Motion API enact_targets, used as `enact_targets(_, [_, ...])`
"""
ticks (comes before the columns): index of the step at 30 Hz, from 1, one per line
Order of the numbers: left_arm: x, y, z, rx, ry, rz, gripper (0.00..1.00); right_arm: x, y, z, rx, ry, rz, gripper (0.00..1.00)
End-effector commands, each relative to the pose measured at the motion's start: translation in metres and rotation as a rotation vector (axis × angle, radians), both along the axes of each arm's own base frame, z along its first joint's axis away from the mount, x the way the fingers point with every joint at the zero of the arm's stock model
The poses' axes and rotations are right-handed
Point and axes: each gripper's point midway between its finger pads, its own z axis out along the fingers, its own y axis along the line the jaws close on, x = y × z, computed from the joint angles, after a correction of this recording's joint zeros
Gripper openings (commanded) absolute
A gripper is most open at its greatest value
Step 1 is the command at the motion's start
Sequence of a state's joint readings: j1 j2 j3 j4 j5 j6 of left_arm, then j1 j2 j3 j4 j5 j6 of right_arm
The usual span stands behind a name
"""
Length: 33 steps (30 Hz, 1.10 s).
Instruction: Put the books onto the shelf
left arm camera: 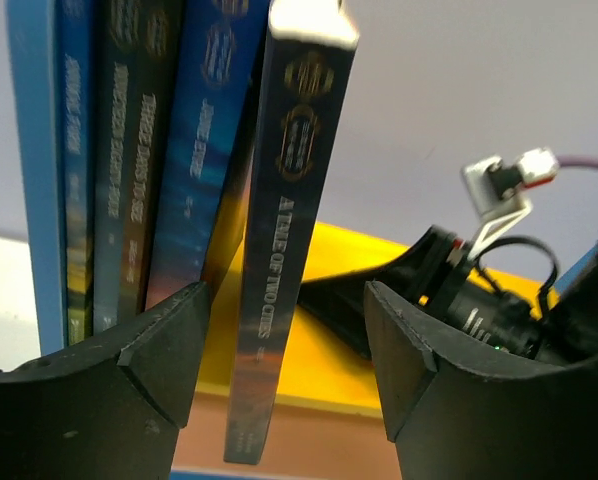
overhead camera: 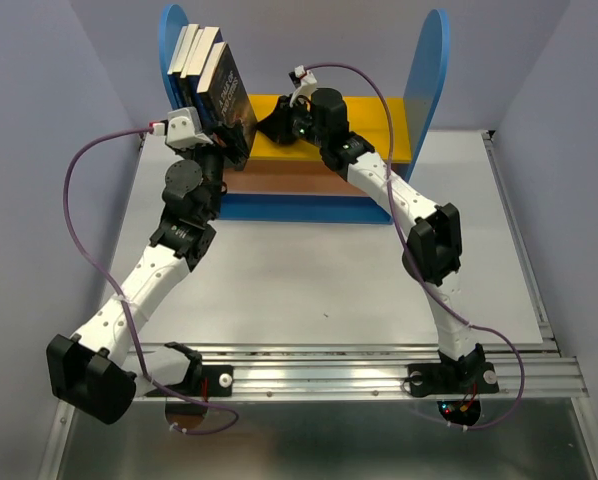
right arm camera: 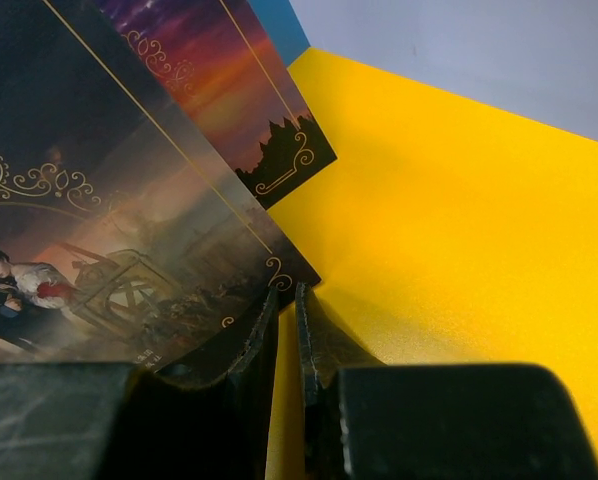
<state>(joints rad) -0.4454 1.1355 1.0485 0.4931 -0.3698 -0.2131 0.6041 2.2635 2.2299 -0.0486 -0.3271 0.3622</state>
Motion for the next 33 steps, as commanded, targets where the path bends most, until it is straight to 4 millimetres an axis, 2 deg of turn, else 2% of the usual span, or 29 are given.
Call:
enact_targets(1, [-0.002, 0.003, 0.02, -0.025, -0.023, 0.011, 0.7, -0.03, 0.007, -0.099, -0.166, 0.262, 0.06, 0.19])
enact_targets(4, [-0.002, 0.003, 0.02, -0.022, -0.025, 0.014, 0.59, -0.031, 0.008, -0.101, -0.167, 0.267, 0.069, 0.19])
enact_targets(5, [-0.002, 0.003, 0.021, -0.018, -0.026, 0.015, 0.49, -0.031, 0.008, -0.102, -0.168, 0.268, 0.072, 0.19])
enact_targets(8, [0.001, 0.002, 0.02, 0.0, -0.025, 0.015, 0.37, -0.031, 0.01, -0.103, -0.172, 0.256, 0.092, 0.19])
enact_targets(13, [0.008, 0.005, 0.021, 0.027, -0.026, 0.048, 0.31, -0.029, 0.019, -0.11, -0.163, 0.243, 0.13, 0.19])
enact_targets(14, [0.01, 0.006, 0.022, 0.03, -0.029, 0.056, 0.27, -0.027, 0.02, -0.11, -0.16, 0.239, 0.128, 0.19])
enact_targets(18, [0.024, 0.008, 0.014, 0.069, -0.01, 0.094, 0.24, -0.018, 0.022, -0.107, -0.157, 0.217, 0.107, 0.19])
enact_targets(21, [0.032, 0.009, 0.011, 0.081, -0.018, 0.111, 0.23, -0.012, 0.022, -0.102, -0.152, 0.197, 0.089, 0.19])
enact_targets(24, [0.037, 0.02, 0.012, 0.063, -0.027, 0.141, 0.24, -0.007, 0.024, -0.1, -0.142, 0.185, 0.076, 0.19])
enact_targets(25, [0.038, 0.024, 0.013, 0.056, -0.032, 0.153, 0.25, -0.007, 0.025, -0.101, -0.14, 0.188, 0.077, 0.19])
enact_targets(27, [0.038, 0.035, 0.014, 0.052, -0.034, 0.196, 0.38, -0.007, 0.027, -0.103, -0.132, 0.186, 0.085, 0.19])
enact_targets(28, [0.039, 0.039, 0.013, 0.053, -0.034, 0.21, 0.41, -0.007, 0.028, -0.104, -0.129, 0.188, 0.088, 0.19])
enact_targets(33, [0.045, 0.052, 0.013, 0.06, -0.03, 0.247, 0.44, -0.015, 0.033, -0.122, -0.106, 0.223, 0.135, 0.19])
